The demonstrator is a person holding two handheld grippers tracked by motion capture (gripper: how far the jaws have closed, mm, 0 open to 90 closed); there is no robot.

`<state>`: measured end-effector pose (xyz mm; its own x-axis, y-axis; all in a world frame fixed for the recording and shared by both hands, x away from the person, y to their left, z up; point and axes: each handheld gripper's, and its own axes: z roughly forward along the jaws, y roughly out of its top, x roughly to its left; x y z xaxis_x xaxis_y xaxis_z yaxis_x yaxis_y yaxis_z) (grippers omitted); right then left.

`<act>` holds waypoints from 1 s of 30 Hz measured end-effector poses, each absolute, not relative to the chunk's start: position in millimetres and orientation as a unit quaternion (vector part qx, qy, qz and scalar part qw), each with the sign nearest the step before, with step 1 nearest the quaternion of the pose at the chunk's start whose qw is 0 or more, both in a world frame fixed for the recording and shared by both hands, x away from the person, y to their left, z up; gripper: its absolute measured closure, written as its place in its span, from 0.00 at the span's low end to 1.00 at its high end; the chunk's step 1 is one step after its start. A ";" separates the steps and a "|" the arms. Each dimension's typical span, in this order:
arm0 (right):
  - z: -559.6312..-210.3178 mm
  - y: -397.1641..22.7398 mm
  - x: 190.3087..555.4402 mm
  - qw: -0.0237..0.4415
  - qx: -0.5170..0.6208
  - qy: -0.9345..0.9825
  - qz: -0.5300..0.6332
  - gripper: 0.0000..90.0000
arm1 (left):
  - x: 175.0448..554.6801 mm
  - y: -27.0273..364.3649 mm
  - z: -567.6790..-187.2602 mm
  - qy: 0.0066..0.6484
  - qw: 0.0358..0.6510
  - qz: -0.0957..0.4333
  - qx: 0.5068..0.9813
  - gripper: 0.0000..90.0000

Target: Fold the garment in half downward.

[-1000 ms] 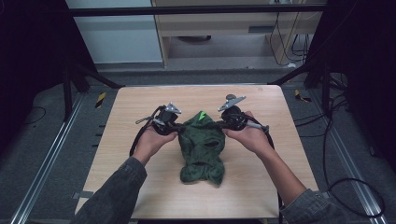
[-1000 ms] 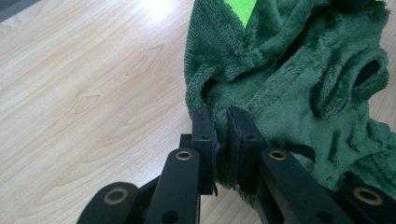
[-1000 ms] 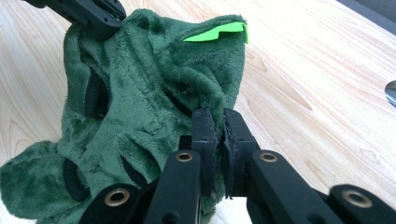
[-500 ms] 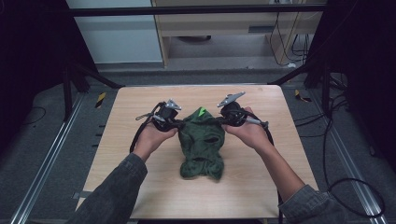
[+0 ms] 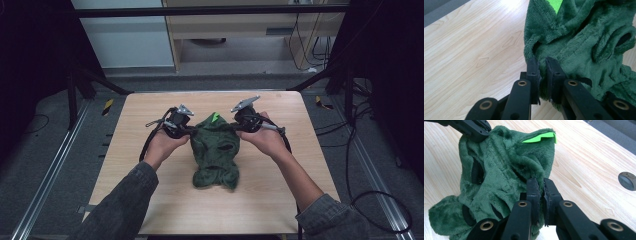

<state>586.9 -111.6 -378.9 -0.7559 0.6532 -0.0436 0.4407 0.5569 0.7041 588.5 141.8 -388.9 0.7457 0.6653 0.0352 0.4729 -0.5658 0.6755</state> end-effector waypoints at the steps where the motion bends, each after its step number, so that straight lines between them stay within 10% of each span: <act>1: -378.3 -111.3 587.5 0.153 0.316 0.868 0.350 0.94 | 589.2 141.7 -388.2 0.326 0.333 0.145 0.873 0.91; 30: -385.8 -117.1 575.7 0.163 0.312 0.863 0.363 0.94 | 576.9 138.6 -390.1 0.321 0.338 0.157 0.871 0.91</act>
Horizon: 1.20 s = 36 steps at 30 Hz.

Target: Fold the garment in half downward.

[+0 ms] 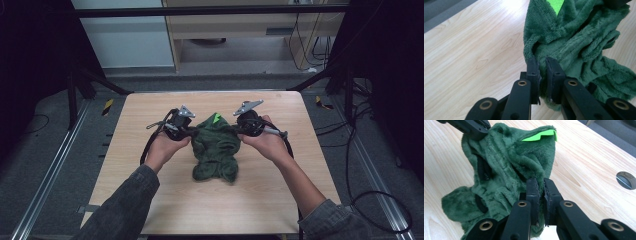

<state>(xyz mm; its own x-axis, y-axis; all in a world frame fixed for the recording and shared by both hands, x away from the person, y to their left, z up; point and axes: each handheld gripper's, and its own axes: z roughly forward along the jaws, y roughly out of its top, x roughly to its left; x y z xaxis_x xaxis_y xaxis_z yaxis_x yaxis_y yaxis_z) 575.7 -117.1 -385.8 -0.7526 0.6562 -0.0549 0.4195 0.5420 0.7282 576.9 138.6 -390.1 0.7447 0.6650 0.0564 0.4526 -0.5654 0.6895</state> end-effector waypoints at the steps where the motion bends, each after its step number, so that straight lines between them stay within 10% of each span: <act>1: -386.6 -116.6 574.1 0.161 0.312 0.862 0.366 0.94 | 575.8 139.6 -390.8 0.320 0.337 0.156 0.872 0.91; 36: -408.4 -122.2 538.3 0.156 0.297 0.867 0.370 0.91 | 536.0 143.3 -410.0 0.298 0.347 0.140 0.878 0.88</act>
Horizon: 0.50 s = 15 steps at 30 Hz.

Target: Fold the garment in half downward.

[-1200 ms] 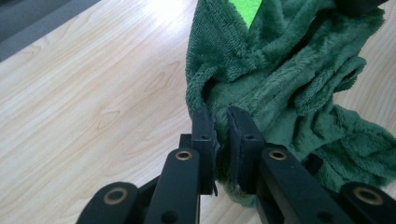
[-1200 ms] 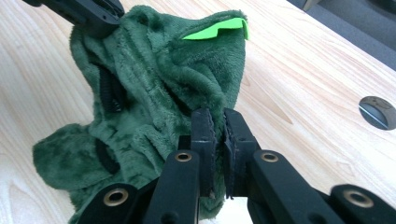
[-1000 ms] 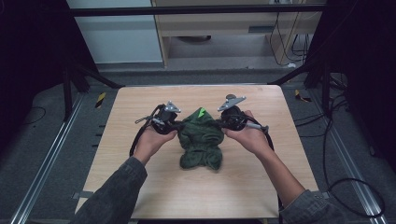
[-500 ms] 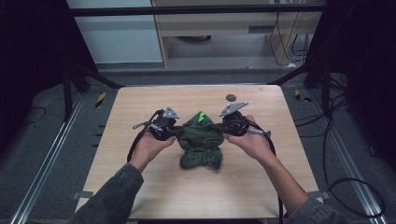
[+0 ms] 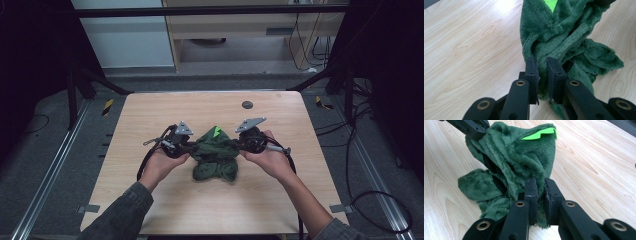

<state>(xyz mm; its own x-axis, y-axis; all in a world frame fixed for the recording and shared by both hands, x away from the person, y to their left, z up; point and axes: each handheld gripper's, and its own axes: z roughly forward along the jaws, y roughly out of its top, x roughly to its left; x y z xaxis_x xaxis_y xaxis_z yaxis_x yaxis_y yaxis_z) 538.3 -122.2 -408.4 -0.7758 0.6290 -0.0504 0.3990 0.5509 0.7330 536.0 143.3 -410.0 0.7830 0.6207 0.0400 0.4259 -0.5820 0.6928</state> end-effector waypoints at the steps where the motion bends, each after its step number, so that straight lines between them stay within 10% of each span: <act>1: -408.9 -122.3 537.8 0.155 0.298 0.866 0.370 0.91 | 535.3 143.1 -410.4 0.298 0.346 0.141 0.879 0.88; 15: -415.6 -123.9 531.4 0.149 0.298 0.867 0.371 0.89 | 527.7 142.9 -417.4 0.296 0.349 0.139 0.878 0.87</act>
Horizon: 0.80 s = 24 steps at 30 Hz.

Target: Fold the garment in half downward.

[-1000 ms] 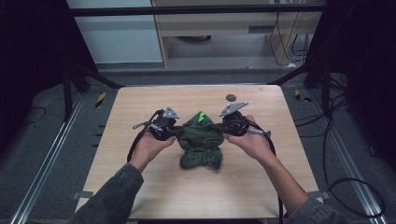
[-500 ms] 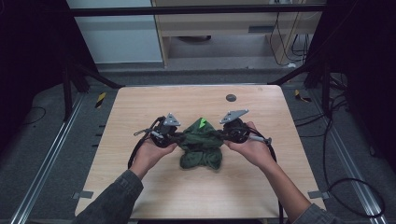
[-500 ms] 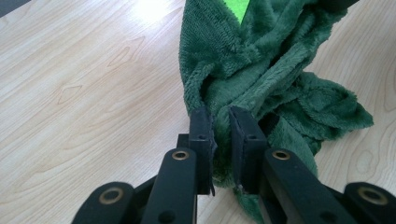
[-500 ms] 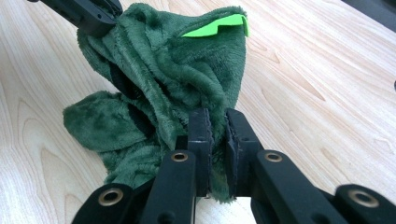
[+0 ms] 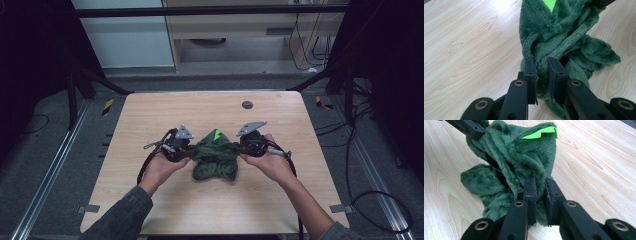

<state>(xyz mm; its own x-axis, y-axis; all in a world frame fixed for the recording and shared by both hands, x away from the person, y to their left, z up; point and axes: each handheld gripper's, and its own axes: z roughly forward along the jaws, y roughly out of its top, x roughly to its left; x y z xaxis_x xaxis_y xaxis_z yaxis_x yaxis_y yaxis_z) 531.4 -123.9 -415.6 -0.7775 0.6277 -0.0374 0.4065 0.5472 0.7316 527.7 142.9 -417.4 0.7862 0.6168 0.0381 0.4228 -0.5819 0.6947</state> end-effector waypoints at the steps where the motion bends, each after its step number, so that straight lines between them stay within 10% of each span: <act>1: -415.6 -123.9 531.4 0.149 0.298 0.867 0.371 0.89 | 527.7 142.9 -417.4 0.296 0.349 0.139 0.878 0.87; 24: -427.5 -122.7 522.1 0.140 0.296 0.870 0.368 0.84 | 518.9 147.1 -431.5 0.300 0.350 0.131 0.878 0.82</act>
